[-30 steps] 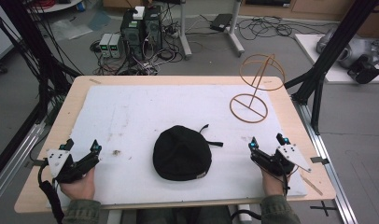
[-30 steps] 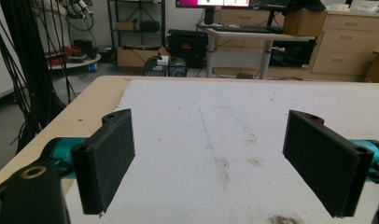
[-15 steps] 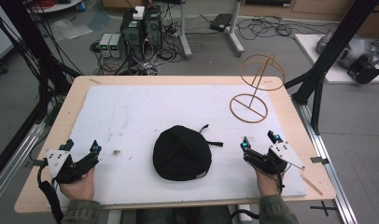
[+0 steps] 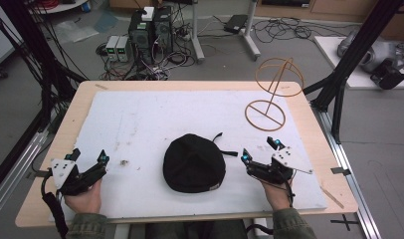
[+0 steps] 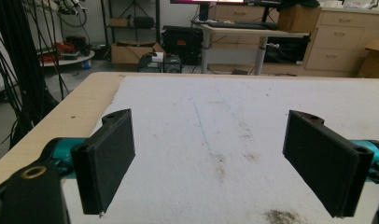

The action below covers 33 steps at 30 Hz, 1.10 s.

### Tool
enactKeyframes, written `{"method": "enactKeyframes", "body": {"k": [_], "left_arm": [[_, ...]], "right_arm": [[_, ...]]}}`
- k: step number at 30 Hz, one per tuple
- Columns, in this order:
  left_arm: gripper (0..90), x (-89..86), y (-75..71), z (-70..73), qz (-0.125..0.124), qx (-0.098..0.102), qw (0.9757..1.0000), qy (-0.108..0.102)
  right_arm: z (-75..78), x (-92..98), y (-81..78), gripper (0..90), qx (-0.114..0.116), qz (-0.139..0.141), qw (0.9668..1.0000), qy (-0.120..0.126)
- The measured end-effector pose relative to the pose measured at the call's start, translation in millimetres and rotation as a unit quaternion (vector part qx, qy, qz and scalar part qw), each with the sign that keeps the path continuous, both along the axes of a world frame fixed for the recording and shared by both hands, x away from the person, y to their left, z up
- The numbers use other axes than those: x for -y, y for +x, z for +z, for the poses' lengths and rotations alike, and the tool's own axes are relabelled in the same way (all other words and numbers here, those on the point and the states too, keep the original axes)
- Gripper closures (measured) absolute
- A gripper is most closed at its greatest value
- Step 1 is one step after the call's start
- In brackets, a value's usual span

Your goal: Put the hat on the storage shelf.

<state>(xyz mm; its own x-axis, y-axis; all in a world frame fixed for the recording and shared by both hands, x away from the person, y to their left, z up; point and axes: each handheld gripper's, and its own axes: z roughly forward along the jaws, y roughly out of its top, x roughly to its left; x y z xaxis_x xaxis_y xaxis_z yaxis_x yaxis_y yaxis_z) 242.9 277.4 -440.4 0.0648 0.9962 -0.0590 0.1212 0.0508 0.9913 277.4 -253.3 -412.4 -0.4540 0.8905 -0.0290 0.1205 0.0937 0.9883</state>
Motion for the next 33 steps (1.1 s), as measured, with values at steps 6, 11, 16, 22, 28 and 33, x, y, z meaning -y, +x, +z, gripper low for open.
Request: {"method": "enactKeyframes", "body": {"k": [6,11,16,22,28,33], "left_arm": [[16.9,0.2,-0.2,0.1,-0.001,0.0,1.0,0.003],[16.9,-0.9,-0.6,0.3,0.0,0.0,1.0,0.001],[16.9,-2.3,-1.5,0.6,0.002,0.001,1.0,0.0],[16.9,-3.0,-1.9,0.7,0.002,0.003,1.0,-0.002],[16.9,-3.8,-2.7,1.2,0.003,0.003,1.0,-0.002],[16.9,-4.2,-2.9,1.2,0.004,0.003,1.0,-0.003]], "right_arm": [[0.5,-21.6,-1.3,8.2,-0.009,0.049,0.9987,-0.011],[1.6,-39.9,-4.0,8.2,-0.009,0.083,0.9963,-0.019],[3.3,-54.9,-7.0,8.2,-0.012,0.108,0.9939,-0.02],[2.1,-68.3,-7.6,8.2,-0.015,0.13,0.9909,-0.028],[0.6,-75.1,-4.9,8.2,-0.024,0.144,0.9887,-0.031],[0.2,-78.2,-4.8,8.2,-0.029,0.151,0.9876,-0.031]]}}
